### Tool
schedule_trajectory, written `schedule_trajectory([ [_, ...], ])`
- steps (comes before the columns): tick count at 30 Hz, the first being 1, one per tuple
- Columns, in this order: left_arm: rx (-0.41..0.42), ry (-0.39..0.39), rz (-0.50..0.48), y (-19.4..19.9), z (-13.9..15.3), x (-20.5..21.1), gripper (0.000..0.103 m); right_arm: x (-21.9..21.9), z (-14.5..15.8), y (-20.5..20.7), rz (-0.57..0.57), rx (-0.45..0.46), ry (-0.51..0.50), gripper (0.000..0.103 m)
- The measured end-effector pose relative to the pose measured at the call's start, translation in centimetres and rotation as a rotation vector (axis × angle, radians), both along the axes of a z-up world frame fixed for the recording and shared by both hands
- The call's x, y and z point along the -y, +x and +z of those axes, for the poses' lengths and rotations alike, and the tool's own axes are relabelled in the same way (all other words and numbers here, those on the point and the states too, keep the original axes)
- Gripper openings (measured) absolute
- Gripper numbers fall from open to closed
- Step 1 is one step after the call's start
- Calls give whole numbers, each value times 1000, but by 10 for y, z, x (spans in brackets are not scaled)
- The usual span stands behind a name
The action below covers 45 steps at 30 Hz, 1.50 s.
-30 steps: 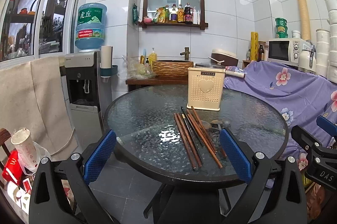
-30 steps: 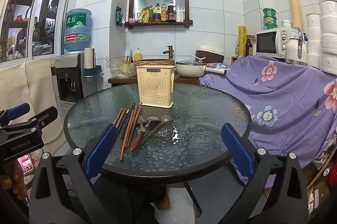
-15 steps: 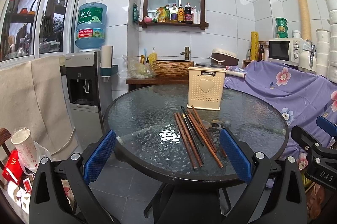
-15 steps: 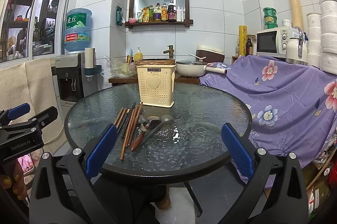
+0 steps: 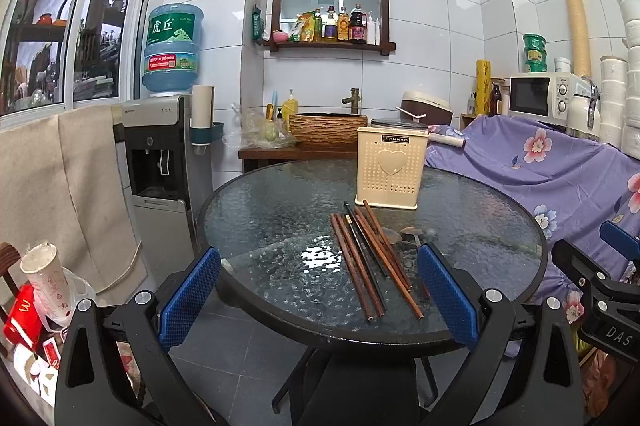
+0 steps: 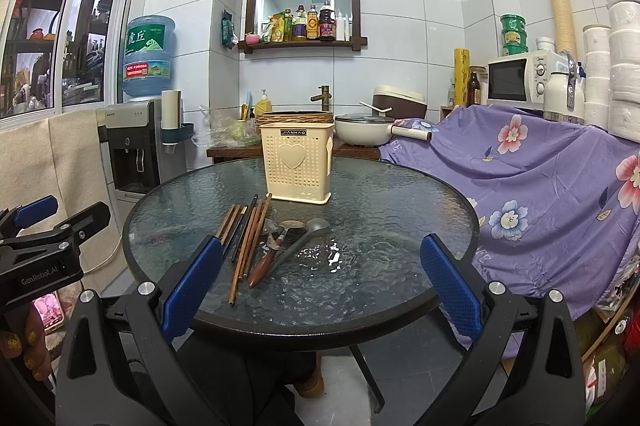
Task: Organize utensils
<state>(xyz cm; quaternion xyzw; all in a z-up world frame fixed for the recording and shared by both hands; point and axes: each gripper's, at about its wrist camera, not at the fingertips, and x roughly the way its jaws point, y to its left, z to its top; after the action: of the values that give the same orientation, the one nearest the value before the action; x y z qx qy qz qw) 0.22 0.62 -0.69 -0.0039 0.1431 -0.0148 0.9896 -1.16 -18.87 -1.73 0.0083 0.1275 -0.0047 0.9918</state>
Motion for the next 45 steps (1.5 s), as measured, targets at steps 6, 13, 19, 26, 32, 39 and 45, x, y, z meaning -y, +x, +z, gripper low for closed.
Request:
schedule_trajectory([
  [6, 0, 0, 0, 0, 0, 0, 97, 0, 0, 0, 2, -1, 0, 98],
  [13, -6, 1, -2, 2, -1, 0, 97, -1, 0, -1, 3, -1, -3, 98],
  [19, -43, 7, -21, 15, -10, -4, 97, -2, -3, 5, 1, -8, -28, 98],
  [26, -186, -52, -37, 52, -36, -20, 97, 1, -20, 45, 25, -115, -73, 98],
  [32, -242, -28, -30, 82, -45, -25, 92, 5, -29, 85, 85, -215, -35, 98],
  [39, -338, -12, -70, 129, -47, -26, 69, -9, -31, 139, 191, -294, -71, 98],
  [45, -448, -46, -125, 180, -48, -24, 50, -23, -19, 202, 274, -345, -48, 90],
])
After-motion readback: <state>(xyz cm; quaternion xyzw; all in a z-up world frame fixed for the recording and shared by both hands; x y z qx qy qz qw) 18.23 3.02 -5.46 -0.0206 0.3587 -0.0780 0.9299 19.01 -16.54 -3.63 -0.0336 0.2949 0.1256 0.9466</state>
